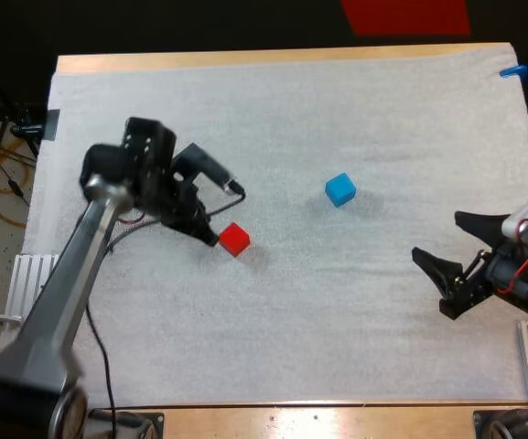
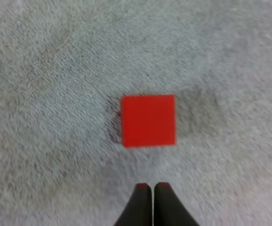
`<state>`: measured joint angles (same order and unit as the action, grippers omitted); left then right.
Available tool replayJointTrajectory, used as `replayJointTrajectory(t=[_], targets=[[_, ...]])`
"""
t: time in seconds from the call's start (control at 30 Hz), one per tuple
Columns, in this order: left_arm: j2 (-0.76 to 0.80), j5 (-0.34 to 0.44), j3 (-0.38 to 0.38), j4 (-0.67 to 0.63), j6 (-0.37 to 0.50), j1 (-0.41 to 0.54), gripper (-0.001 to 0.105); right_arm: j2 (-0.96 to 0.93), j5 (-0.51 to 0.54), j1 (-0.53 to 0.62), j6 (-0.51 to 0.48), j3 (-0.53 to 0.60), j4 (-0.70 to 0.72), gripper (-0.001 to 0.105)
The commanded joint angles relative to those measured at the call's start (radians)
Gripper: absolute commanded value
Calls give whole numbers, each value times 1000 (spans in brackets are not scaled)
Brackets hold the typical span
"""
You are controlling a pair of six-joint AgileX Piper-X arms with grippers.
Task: Stack red cube on blue cube
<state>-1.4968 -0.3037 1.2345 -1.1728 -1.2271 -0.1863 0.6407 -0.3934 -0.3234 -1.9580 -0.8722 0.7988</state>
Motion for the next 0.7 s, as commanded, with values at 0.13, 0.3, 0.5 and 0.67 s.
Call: replayJointTrajectory(t=[0.13,0.3,0.5,0.67], targets=[[206,29,-97,27,-13,-2,0,42,-8,-4,-13,-16,-17,71],[370,32,-166,33,-33,-2,0,101,35,-45,-20,-55,-17,71],[583,32,-233,24,-53,-2,0,183,73,-148,-22,-91,-47,71],[748,32,-266,-1,-55,-2,0,239,116,-251,-20,-91,-79,71]])
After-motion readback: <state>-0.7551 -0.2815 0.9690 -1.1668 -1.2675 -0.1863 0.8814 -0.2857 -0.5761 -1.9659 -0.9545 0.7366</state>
